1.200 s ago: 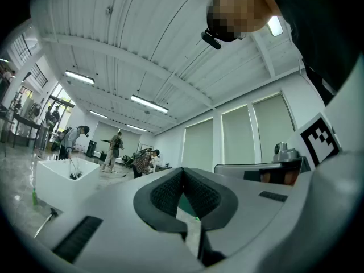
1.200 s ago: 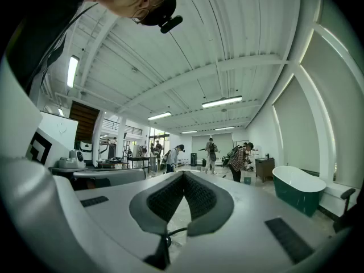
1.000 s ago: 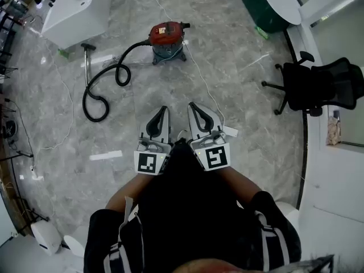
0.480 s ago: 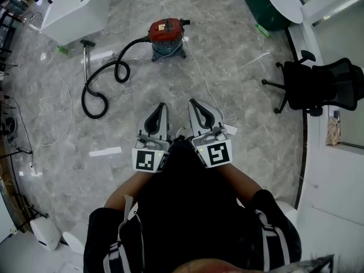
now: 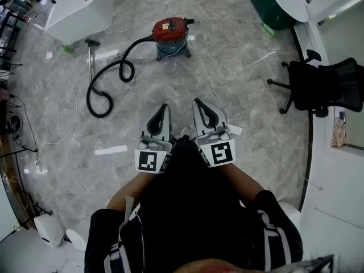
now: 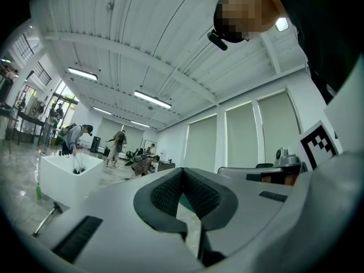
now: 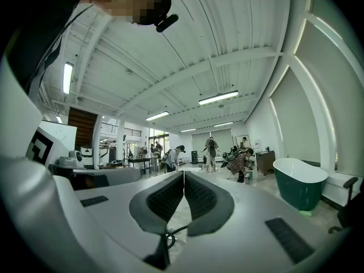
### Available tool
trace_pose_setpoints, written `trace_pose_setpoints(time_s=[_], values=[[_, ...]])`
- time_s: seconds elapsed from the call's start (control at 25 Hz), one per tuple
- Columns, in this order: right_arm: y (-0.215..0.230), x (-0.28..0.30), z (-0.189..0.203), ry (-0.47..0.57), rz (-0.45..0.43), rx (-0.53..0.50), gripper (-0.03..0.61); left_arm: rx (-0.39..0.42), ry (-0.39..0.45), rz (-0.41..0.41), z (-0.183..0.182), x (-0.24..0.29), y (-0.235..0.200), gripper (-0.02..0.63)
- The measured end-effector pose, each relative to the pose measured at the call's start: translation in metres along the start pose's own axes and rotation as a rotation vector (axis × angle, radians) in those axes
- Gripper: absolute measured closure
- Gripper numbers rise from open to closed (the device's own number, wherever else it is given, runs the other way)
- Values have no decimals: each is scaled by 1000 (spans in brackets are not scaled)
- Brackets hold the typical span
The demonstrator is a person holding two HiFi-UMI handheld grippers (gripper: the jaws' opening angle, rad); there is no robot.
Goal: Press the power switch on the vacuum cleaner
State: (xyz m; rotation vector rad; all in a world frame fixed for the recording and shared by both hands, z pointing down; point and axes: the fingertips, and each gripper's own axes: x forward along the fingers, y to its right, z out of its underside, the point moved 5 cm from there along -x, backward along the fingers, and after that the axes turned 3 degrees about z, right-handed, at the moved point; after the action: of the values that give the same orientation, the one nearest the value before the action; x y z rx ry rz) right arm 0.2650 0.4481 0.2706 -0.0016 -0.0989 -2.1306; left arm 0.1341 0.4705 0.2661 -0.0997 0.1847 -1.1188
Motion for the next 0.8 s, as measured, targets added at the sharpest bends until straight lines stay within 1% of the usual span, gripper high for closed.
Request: trace_pose_setpoints(time_s=[0.16, 0.4, 0.6, 0.8], values=[[8, -2, -3, -11, 17, 1, 559, -25, -32, -42, 3, 4, -4, 595], [22, -12, 2, 15, 37, 23, 558, -7, -42, -36, 6, 9, 3, 595], [34, -10, 7, -7, 63, 60, 559, -36, -68, -58, 9, 13, -1, 595], [42, -7, 12, -22, 70, 72, 558, -46, -80, -36, 12, 29, -2, 595]])
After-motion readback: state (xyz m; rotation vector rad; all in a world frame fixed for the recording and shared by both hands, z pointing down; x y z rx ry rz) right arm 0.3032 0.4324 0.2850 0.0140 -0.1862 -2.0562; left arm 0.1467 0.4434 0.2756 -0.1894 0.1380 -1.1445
